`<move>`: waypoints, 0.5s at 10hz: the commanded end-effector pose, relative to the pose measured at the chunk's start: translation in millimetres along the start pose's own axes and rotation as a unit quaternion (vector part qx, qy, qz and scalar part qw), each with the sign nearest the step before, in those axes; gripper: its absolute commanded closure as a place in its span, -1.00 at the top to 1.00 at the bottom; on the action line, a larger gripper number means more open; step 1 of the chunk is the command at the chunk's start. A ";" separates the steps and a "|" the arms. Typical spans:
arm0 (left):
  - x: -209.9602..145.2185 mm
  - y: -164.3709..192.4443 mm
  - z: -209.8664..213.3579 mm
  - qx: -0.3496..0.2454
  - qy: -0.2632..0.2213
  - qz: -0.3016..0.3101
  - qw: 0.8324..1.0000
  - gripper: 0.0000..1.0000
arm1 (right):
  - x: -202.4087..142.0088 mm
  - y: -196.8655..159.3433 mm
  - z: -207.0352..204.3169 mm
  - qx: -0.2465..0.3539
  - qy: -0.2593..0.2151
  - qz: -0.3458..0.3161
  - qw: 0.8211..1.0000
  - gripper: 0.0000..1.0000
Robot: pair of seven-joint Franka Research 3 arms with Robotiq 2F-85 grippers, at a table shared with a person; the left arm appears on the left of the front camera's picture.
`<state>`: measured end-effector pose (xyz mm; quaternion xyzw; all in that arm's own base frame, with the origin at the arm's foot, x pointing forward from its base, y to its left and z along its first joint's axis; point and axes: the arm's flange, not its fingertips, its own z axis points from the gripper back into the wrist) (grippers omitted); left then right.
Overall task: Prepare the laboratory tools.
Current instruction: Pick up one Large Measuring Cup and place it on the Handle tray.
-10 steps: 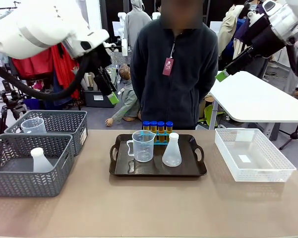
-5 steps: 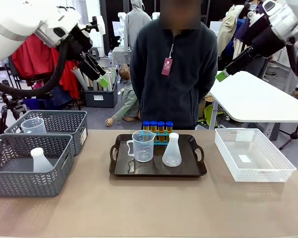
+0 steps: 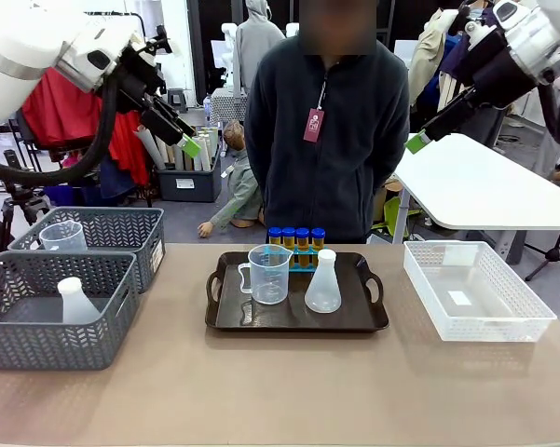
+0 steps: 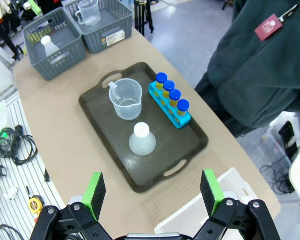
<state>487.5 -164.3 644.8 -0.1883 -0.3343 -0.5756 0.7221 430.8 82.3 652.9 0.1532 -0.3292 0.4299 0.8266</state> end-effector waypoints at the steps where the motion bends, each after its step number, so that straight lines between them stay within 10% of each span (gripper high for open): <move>1: -7.1 -0.1 1.9 0.000 -0.018 -0.002 1.000 1.00 | 0.0 -0.9 1.2 0.002 -0.004 0.000 1.000 1.00; 5: -0.6 0.7 0.7 0.000 -0.002 0.002 1.000 1.00 | 0.0 -0.9 1.2 0.002 -0.004 0.000 1.000 1.00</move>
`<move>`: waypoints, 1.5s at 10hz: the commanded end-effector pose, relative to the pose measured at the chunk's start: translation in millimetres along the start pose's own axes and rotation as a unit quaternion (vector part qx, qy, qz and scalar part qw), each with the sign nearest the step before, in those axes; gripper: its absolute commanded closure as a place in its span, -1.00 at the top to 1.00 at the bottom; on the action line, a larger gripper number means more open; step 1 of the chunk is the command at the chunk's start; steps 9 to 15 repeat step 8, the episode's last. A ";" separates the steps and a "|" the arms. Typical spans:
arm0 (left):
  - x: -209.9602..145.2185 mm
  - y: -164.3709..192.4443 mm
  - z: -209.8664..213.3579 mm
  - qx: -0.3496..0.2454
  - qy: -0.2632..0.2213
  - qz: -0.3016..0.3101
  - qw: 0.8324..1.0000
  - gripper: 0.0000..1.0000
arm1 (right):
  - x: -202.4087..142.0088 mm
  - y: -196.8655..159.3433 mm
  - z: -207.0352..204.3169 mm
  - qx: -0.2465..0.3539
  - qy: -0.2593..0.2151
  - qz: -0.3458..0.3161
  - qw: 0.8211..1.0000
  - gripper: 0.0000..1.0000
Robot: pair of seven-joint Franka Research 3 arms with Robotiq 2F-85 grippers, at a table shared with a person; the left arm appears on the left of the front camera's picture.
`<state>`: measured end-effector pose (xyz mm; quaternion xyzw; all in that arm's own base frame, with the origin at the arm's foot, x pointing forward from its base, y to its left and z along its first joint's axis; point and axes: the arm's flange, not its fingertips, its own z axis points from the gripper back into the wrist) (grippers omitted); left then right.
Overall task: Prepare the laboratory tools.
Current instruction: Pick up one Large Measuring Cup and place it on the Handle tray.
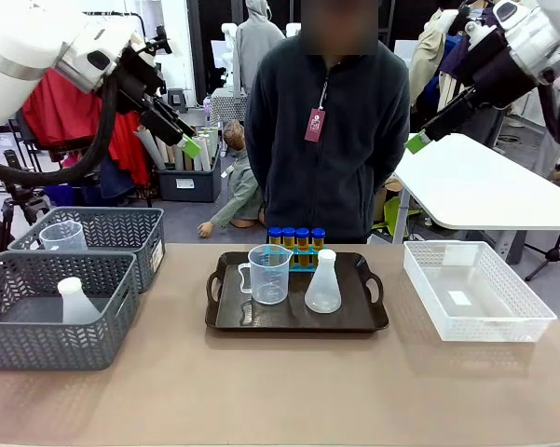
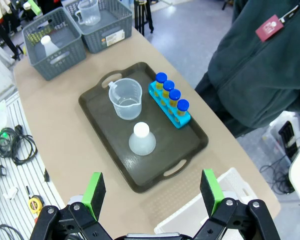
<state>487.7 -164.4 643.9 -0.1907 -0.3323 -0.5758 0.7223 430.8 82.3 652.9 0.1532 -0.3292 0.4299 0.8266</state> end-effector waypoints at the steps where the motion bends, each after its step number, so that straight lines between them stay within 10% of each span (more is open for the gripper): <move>1: 0.0 0.6 1.4 0.003 -0.002 0.001 1.000 1.00 | 0.0 -0.8 1.2 0.002 -0.004 0.000 1.000 1.00; 15: 0.0 0.6 1.4 0.003 -0.002 0.001 1.000 1.00 | 0.0 -0.8 1.2 0.002 -0.004 0.000 1.000 1.00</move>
